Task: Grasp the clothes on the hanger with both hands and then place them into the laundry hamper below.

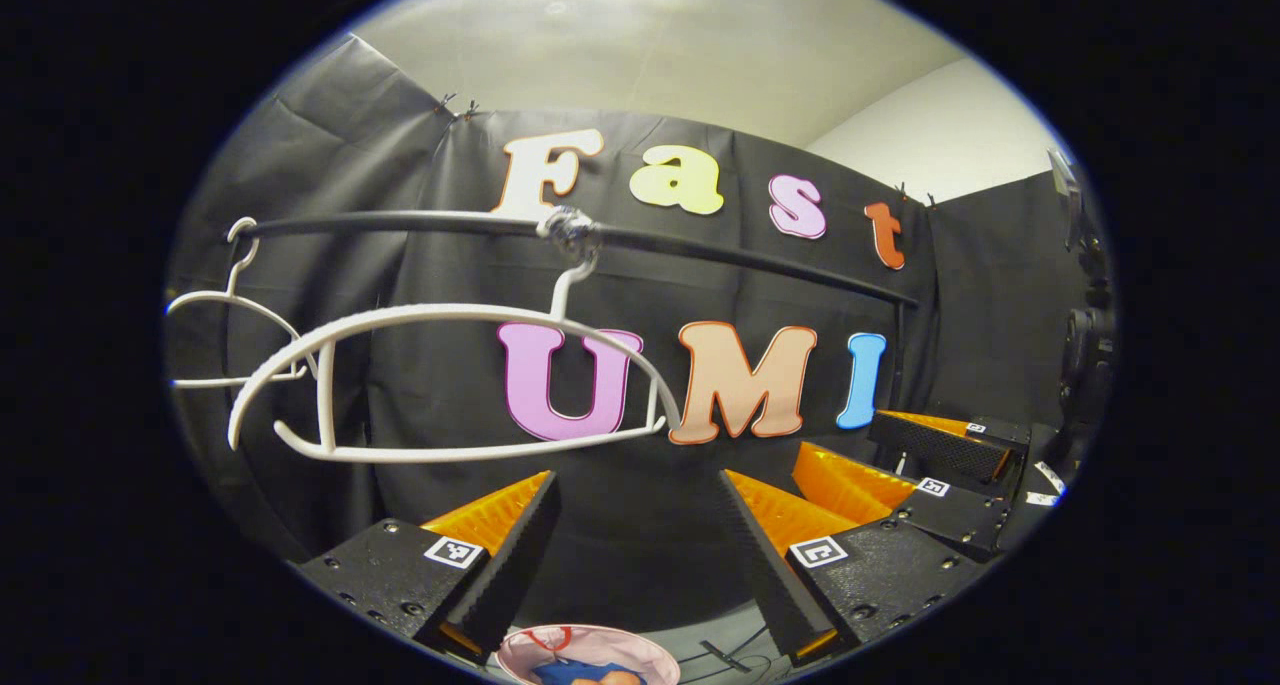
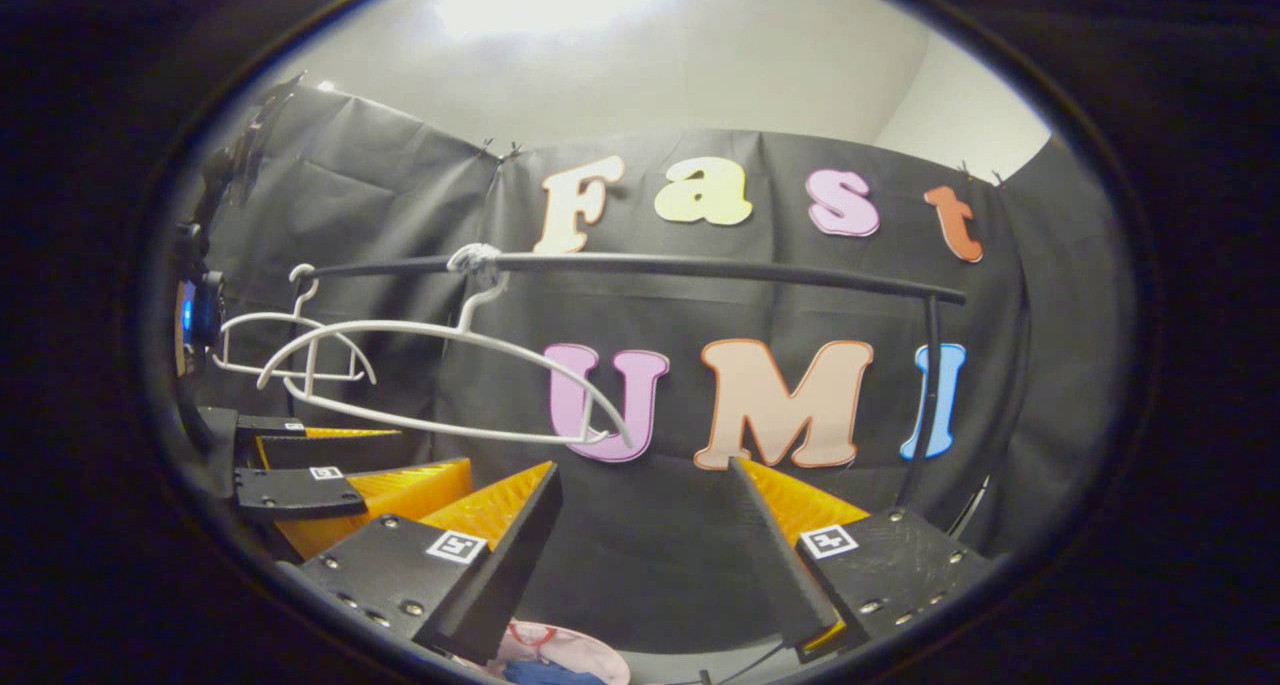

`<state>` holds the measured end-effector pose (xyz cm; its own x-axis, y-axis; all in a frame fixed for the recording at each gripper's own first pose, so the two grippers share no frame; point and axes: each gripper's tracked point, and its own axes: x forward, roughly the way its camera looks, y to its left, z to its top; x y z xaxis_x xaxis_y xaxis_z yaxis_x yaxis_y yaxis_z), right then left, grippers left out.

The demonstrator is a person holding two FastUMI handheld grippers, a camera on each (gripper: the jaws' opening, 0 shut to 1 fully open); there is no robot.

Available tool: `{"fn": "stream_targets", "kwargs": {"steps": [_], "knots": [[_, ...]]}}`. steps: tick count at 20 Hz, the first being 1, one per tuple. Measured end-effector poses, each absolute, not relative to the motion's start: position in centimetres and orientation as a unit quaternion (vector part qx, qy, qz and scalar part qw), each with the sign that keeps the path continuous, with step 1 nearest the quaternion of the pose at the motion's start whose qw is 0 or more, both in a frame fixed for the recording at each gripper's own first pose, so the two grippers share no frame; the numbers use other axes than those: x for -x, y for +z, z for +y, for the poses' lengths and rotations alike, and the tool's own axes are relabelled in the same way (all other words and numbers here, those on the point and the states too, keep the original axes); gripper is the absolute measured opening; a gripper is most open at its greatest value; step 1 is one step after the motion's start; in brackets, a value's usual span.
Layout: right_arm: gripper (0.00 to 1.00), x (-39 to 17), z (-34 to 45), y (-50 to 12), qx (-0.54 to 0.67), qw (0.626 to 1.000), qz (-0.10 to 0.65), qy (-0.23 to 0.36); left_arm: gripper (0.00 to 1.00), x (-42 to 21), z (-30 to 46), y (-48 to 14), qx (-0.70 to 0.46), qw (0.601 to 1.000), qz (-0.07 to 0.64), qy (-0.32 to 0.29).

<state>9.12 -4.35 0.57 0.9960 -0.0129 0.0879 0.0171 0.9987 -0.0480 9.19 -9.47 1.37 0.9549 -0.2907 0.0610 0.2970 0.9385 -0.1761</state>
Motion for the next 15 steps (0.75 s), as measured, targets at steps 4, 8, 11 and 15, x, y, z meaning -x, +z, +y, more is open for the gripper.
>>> {"fn": "stream_targets", "kwargs": {"steps": [4, 8, 11, 15], "knots": [[0.96, -7.6, -7.8, 2.4, 0.023, 0.998, -0.06, -0.026, 0.92, -8.2, -12.0, 3.4, 0.09, 0.983, -0.031, -0.155], [0.98, -5.8, -10.8, 3.7, 0.028, 0.996, -0.072, -0.033, 0.92, -7.5, -14.8, 3.8, 0.09, 0.983, -0.03, -0.155], [0.96, -4.8, -13.2, 4.3, 0.035, 0.996, -0.078, -0.034, 0.92, -6.8, -17.3, 4.4, 0.088, 0.983, -0.034, -0.156], [0.98, -3.7, -16.6, 3.9, 0.031, 0.996, -0.076, -0.036, 0.92, -6.4, -20.8, 4.8, 0.082, 0.983, -0.041, -0.156]]}}
